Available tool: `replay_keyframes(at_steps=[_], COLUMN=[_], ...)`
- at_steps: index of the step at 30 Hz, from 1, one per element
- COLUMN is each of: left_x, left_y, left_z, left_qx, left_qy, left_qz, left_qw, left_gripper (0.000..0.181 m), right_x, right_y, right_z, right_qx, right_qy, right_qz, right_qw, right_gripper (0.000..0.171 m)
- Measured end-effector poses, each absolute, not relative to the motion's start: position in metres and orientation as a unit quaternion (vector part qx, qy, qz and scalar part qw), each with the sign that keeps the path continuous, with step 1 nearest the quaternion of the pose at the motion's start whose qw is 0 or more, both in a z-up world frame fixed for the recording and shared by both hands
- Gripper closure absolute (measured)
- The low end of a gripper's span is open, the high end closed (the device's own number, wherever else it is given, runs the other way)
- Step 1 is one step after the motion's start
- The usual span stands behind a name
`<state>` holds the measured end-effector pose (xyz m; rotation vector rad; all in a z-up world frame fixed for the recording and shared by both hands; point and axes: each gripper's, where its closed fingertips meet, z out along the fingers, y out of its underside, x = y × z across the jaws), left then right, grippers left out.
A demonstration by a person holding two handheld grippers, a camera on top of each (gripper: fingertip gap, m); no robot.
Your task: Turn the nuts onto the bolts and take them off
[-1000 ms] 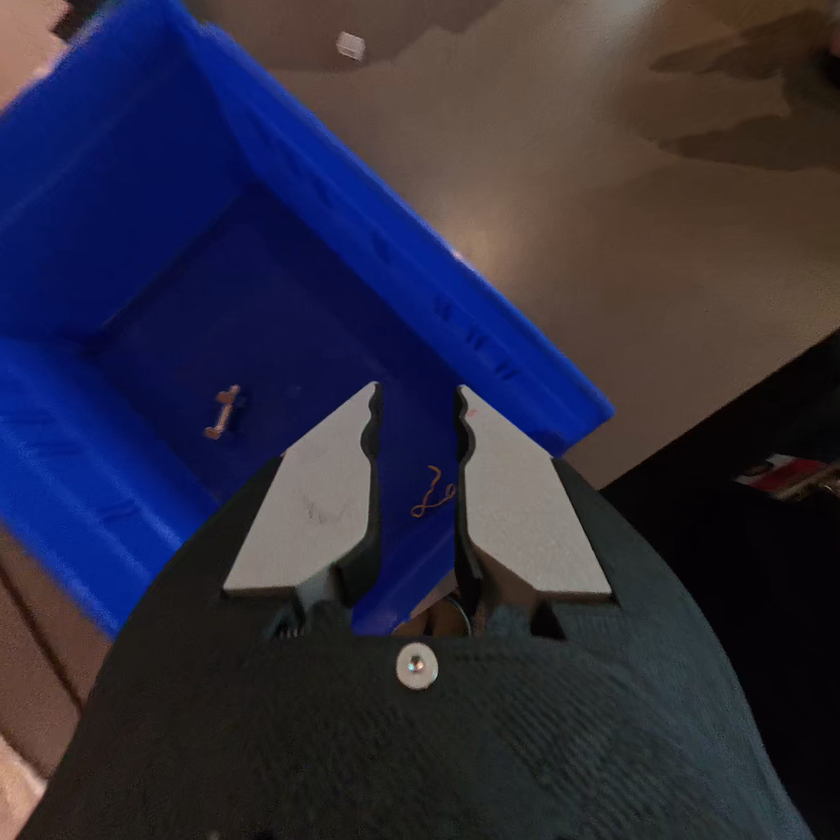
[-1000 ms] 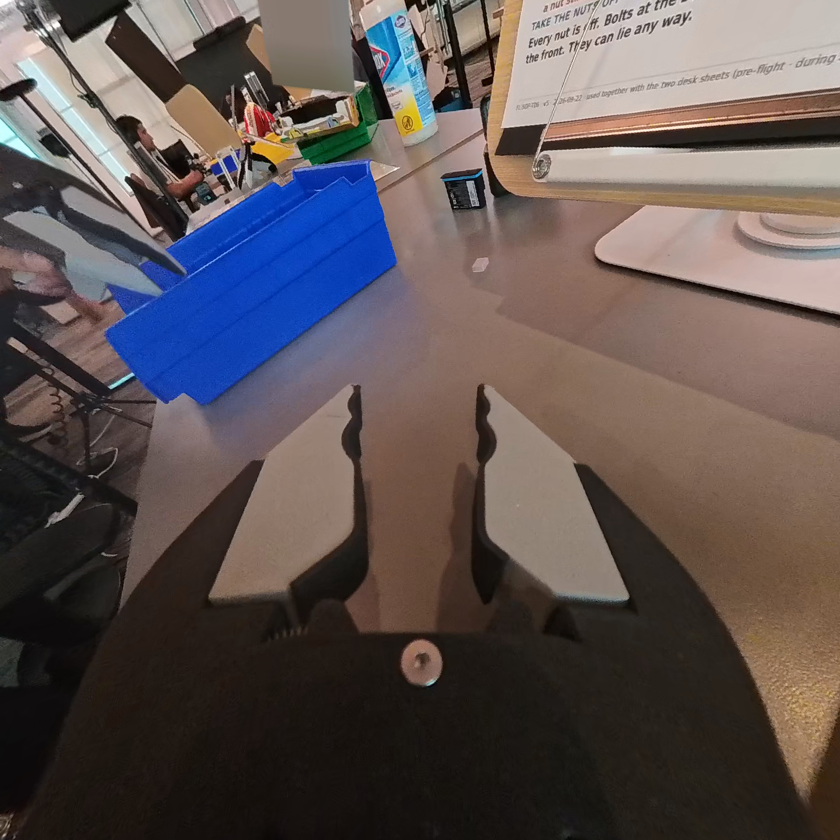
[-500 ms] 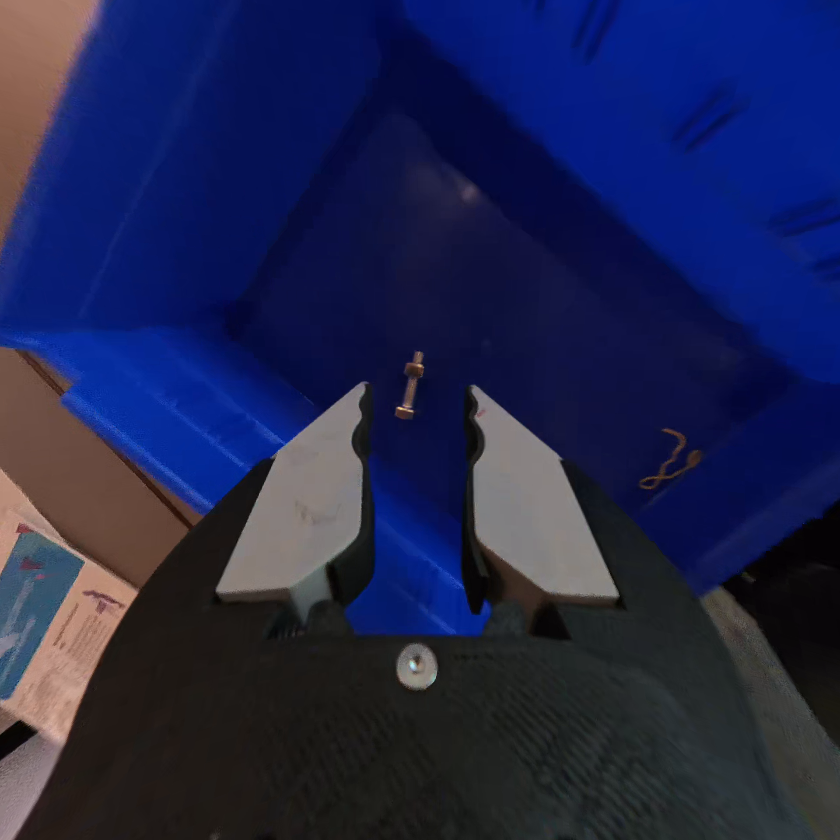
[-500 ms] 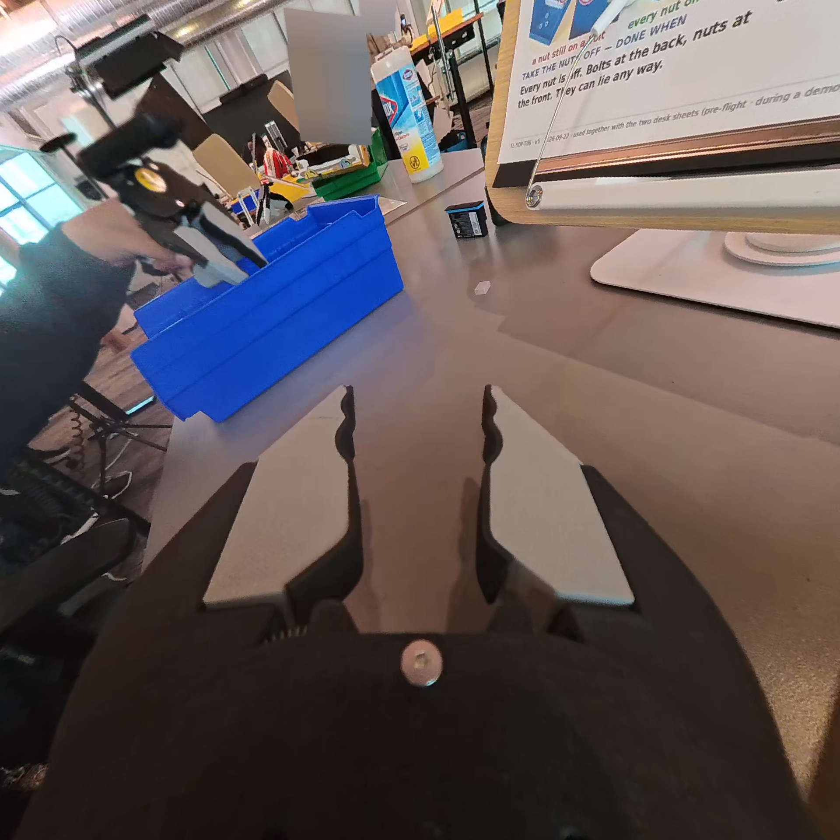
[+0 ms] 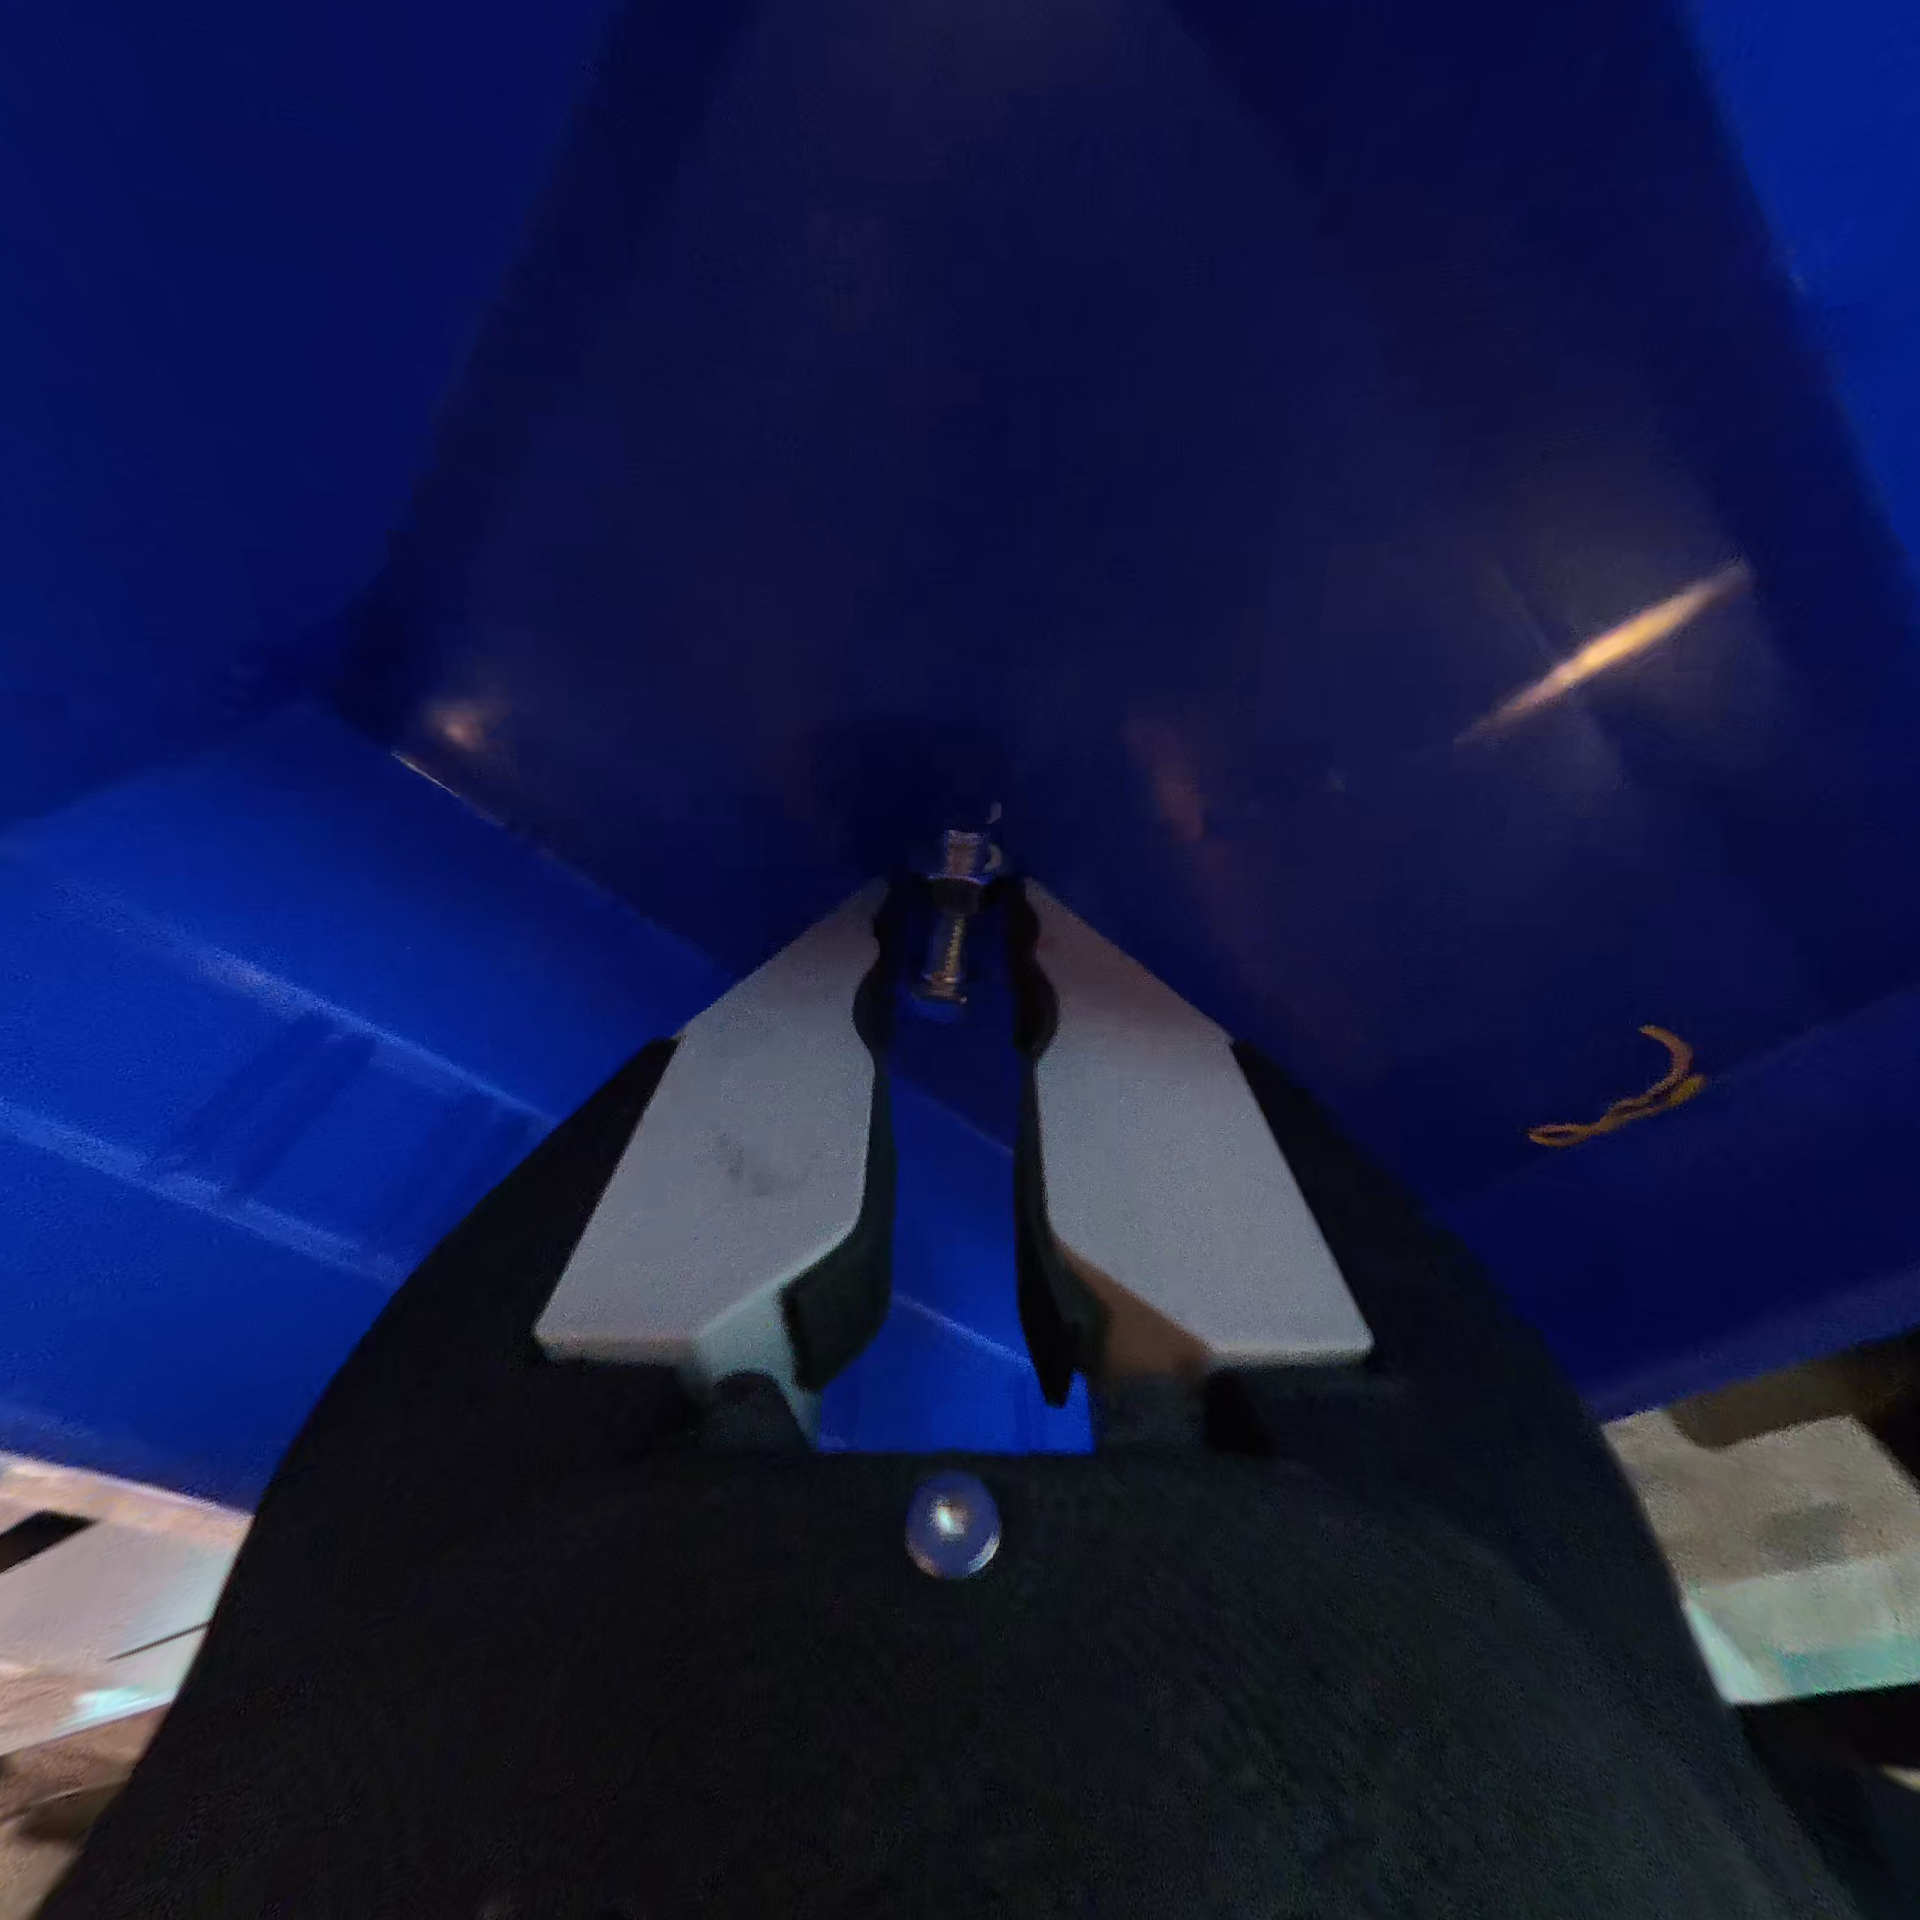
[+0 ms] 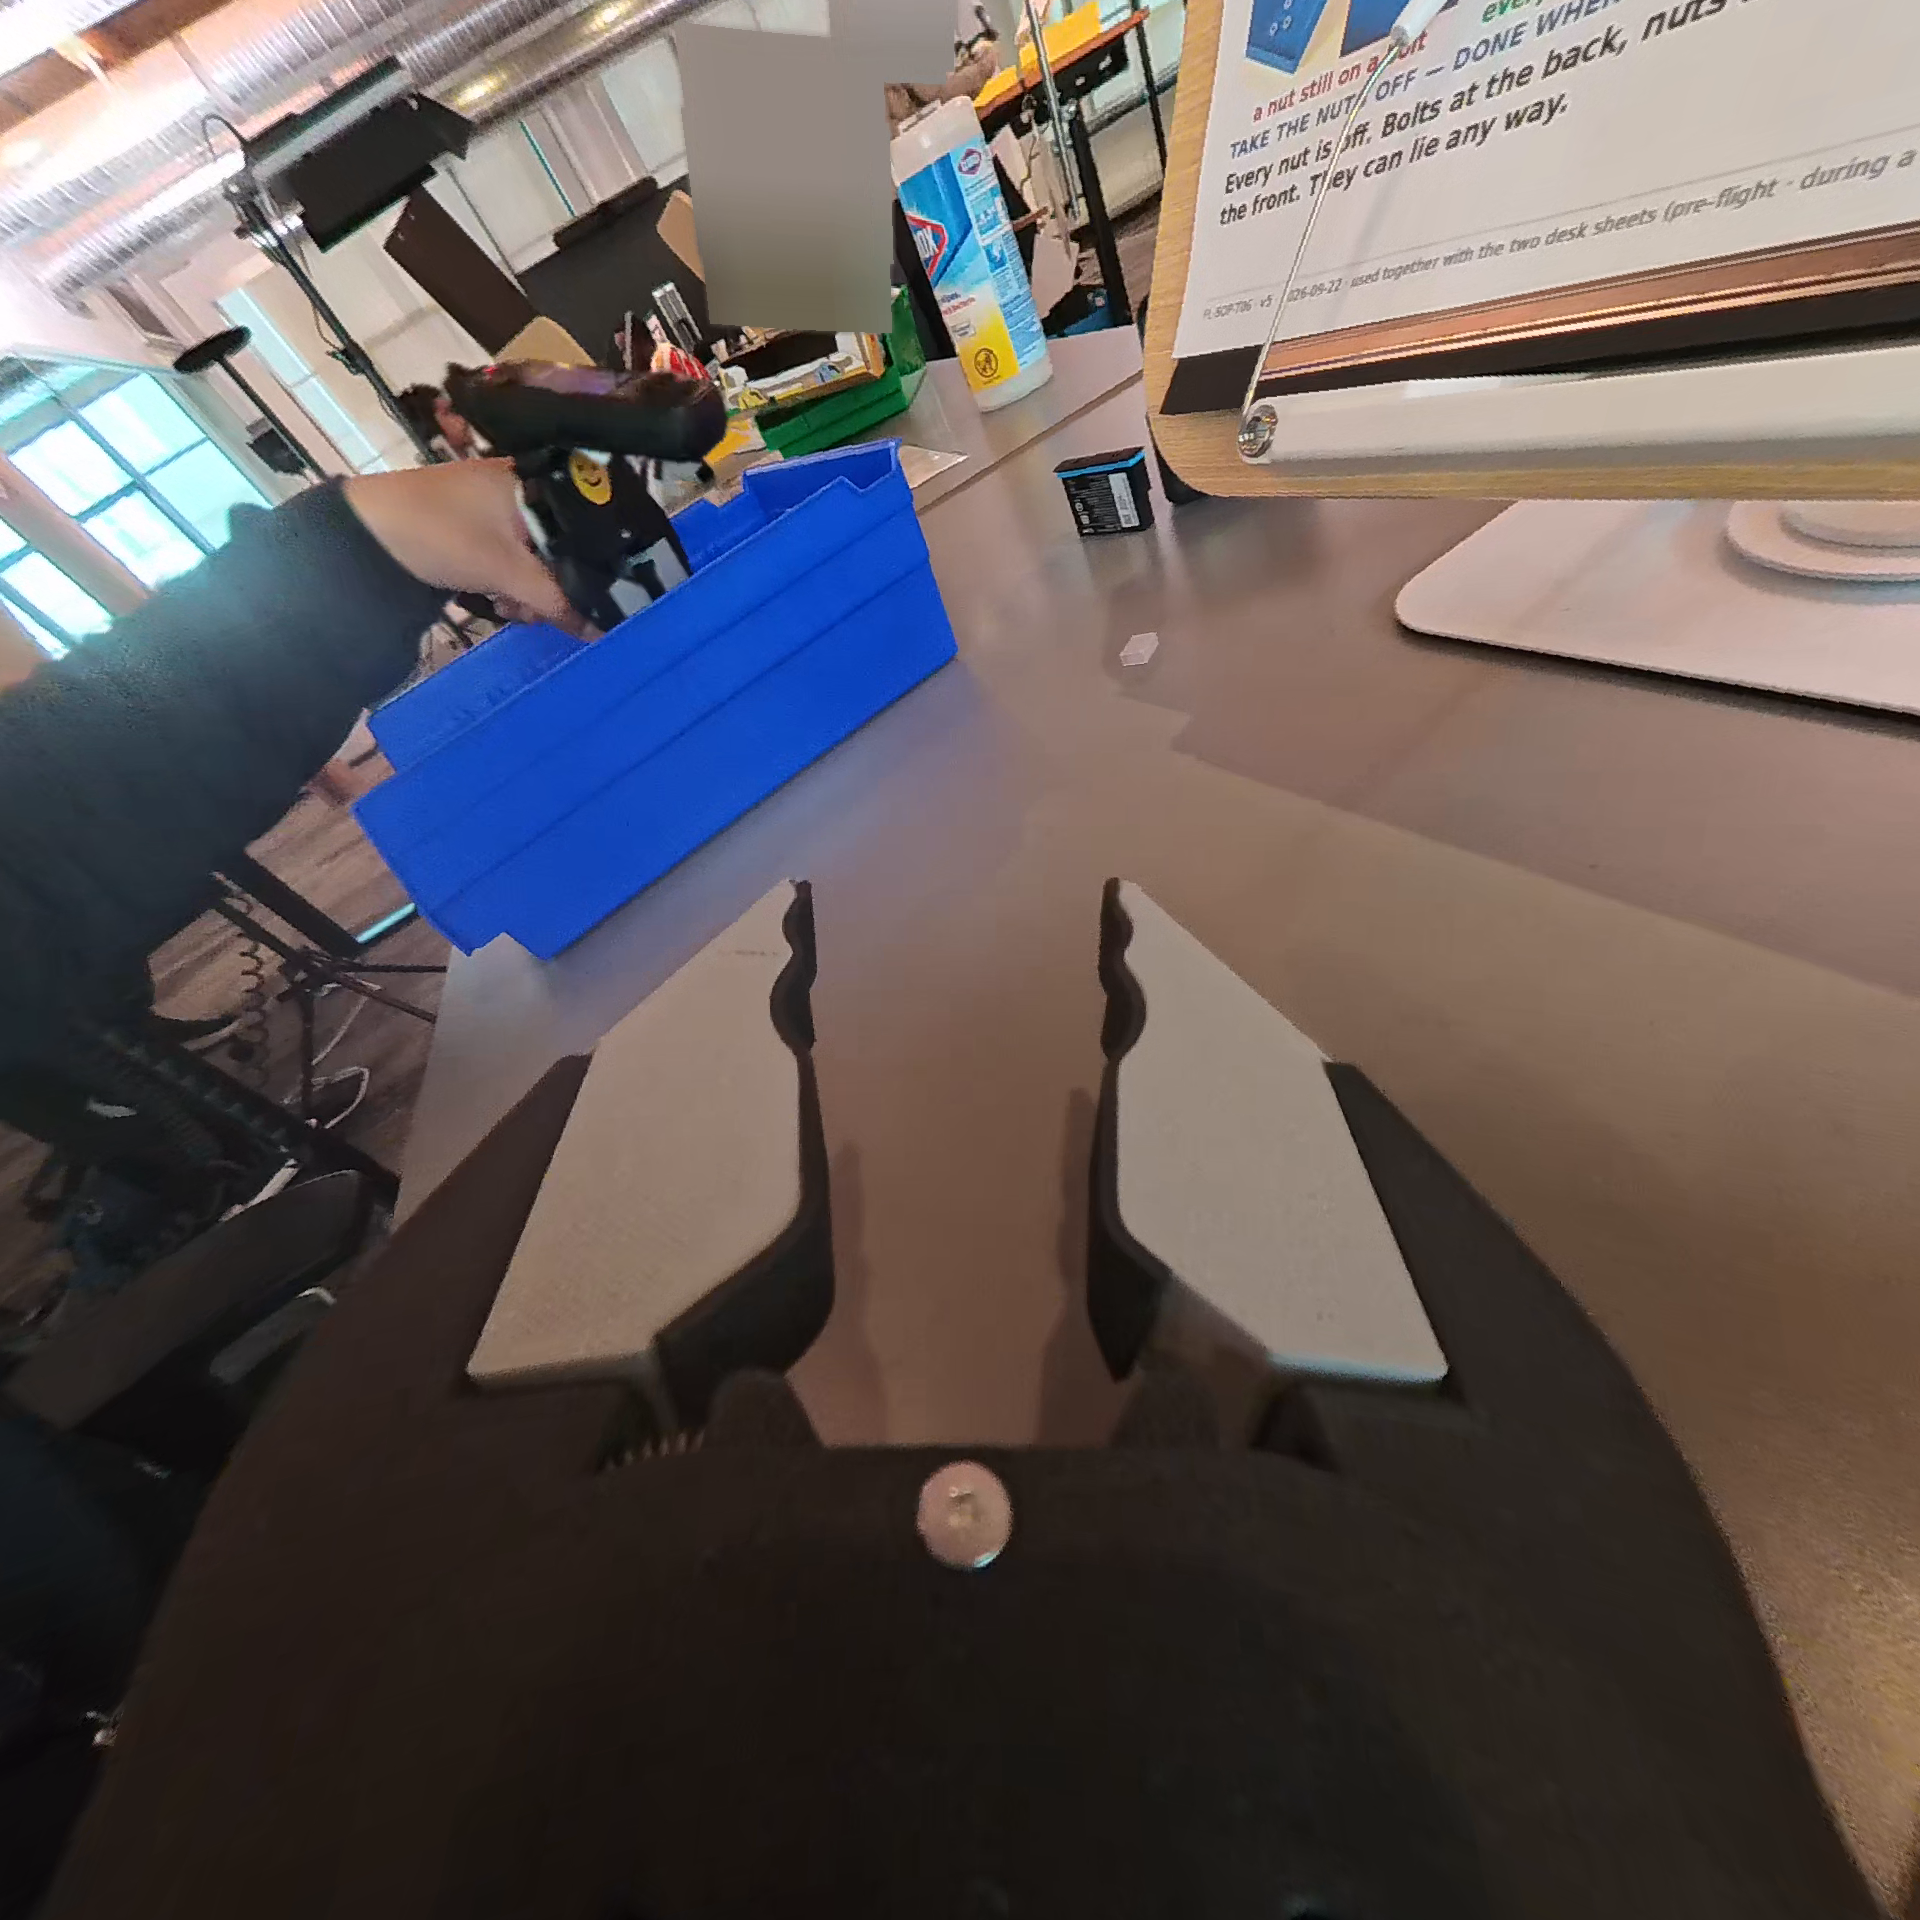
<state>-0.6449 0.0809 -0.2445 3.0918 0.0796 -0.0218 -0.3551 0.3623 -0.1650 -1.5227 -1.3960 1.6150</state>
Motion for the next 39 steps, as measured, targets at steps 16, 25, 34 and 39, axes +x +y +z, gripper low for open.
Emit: replay_keyframes(at_steps=[16, 25, 34, 39], left_x=[-0.456, -0.371, -0.423, -0.44], left_y=[0.265, 0.382, 0.403, 0.397], left_z=[-0.052, -0.161, -0.154, -0.131], left_qx=[0.836, 0.814, 0.789, 0.756], left_qy=[-0.046, -0.043, -0.073, -0.047], left_qz=[0.008, 0.143, 0.121, 0.17], left_qw=[-0.547, -0.561, -0.598, -0.63], left_gripper=[0.167, 0.167, 0.168, 0.169], right_x=[-0.361, -0.368, -0.387, -0.392], right_y=[0.313, 0.357, 0.395, 0.399], right_z=[-0.17, -0.151, -0.152, -0.145], right_qx=[-0.494, -0.501, -0.485, -0.477], right_qy=[-0.61, -0.549, -0.582, -0.573], right_qz=[0.564, 0.581, 0.522, 0.549], right_qw=[0.258, 0.333, 0.391, 0.378], right_gripper=[0.125, 0.129, 0.133, 0.133])
